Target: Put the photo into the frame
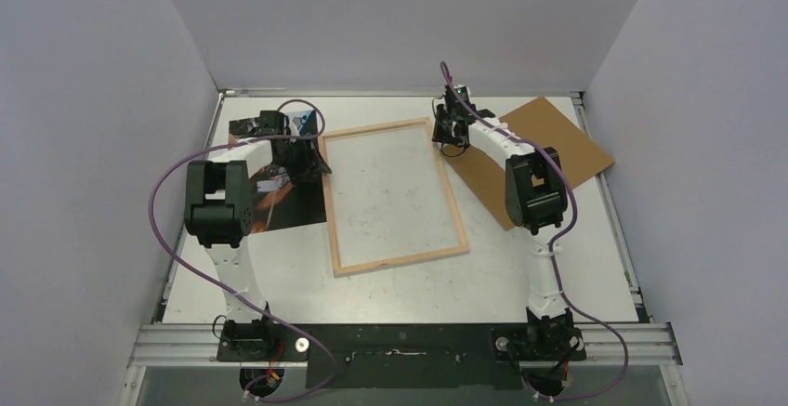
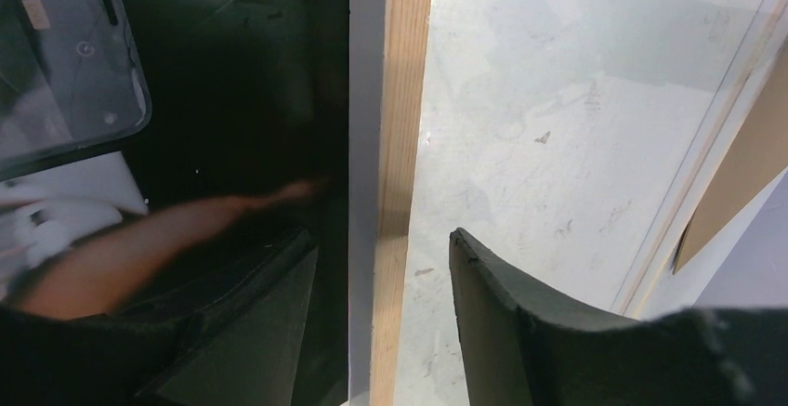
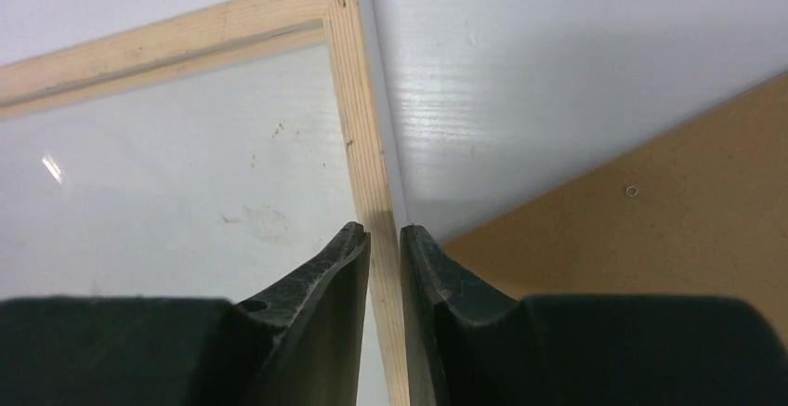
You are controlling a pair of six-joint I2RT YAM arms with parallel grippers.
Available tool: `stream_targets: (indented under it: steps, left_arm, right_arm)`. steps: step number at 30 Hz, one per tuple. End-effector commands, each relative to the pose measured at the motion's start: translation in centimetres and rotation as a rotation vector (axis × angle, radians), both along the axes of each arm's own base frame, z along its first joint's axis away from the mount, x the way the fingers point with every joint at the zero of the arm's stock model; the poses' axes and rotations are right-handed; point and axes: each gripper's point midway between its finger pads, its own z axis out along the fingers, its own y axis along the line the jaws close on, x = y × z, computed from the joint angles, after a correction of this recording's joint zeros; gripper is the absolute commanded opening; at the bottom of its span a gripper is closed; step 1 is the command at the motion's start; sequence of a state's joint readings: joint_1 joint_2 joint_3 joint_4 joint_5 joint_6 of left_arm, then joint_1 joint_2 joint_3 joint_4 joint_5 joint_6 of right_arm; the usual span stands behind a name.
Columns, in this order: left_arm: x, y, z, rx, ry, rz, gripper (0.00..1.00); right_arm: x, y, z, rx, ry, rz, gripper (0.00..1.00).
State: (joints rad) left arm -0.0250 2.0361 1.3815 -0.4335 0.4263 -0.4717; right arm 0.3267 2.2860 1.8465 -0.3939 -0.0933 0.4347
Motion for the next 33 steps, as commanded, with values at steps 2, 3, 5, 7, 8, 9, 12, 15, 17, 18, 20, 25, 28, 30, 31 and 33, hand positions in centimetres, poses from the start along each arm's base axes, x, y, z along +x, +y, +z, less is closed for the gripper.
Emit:
stream_targets:
  steps: [2,3,5,7,8,9,12,15,17,18,20,25,28,30,31,33]
  left_arm:
    - [1.2,0.2,0.1,0.000,-0.008,0.012,0.54]
    - [1.1,0.1,-0.1,-0.003,-0.003,0.012,0.53]
    - [1.1,0.1,-0.4,-0.005,0.006,0.015,0.53]
    - [1.1,0.0,-0.5,-0.007,0.012,0.013,0.53]
    - [1.1,0.1,-0.6,-0.007,0.013,0.014,0.53]
    - [1.1,0.1,-0.6,-0.008,0.015,0.014,0.53]
    - [1.1,0.0,-0.7,-0.010,0.019,0.012,0.53]
    - [1.1,-0.2,-0.9,-0.020,0.024,0.008,0.53]
    - [1.1,-0.3,-1.1,-0.025,0.029,0.005,0.53]
    - [1.1,-0.4,-1.3,-0.029,0.034,0.002,0.53]
    - [1.1,-0.5,-1.5,-0.038,0.043,-0.002,0.53]
    - [1.1,-1.0,-1.8,-0.055,0.051,-0.015,0.53]
    - [1.1,-1.1,-1.8,-0.062,0.051,-0.022,0.53]
    - [1.1,-1.2,-2.0,-0.066,0.054,-0.027,0.54]
    - [1.1,-1.3,-2.0,-0.069,0.054,-0.030,0.53]
    - [1.1,-1.4,-2.0,-0.073,0.054,-0.032,0.53]
  right_arm:
    - [2.8,-0.5,1.6,-0.017,-0.104,-0.037,0.21]
    - [2.9,-0.5,1.4,-0.018,-0.100,-0.032,0.20]
    - [2.8,-0.5,0.8,-0.029,-0.089,-0.020,0.20]
    - [2.7,-0.6,0.2,-0.043,-0.078,-0.009,0.21]
    - [2.6,-0.5,-0.3,-0.051,-0.068,0.000,0.22]
    - [2.5,-0.5,-0.7,-0.059,-0.056,0.014,0.23]
    - [2.1,-0.3,-1.9,-0.088,-0.026,0.046,0.26]
    - [1.5,0.0,-2.5,-0.093,-0.009,0.077,0.31]
    - [1.2,0.3,-2.9,-0.086,0.003,0.094,0.33]
    - [1.0,0.5,-3.0,-0.078,0.009,0.107,0.34]
    - [0.6,0.9,-3.3,-0.062,0.015,0.133,0.36]
    - [0.0,1.5,-3.2,-0.039,0.016,0.173,0.40]
    - [-0.1,1.6,-3.3,-0.044,0.021,0.183,0.42]
    - [-0.2,1.5,-3.5,-0.051,0.024,0.189,0.43]
    - [-0.2,1.5,-3.6,-0.056,0.024,0.188,0.43]
    - [-0.3,1.3,-3.8,-0.074,0.030,0.193,0.44]
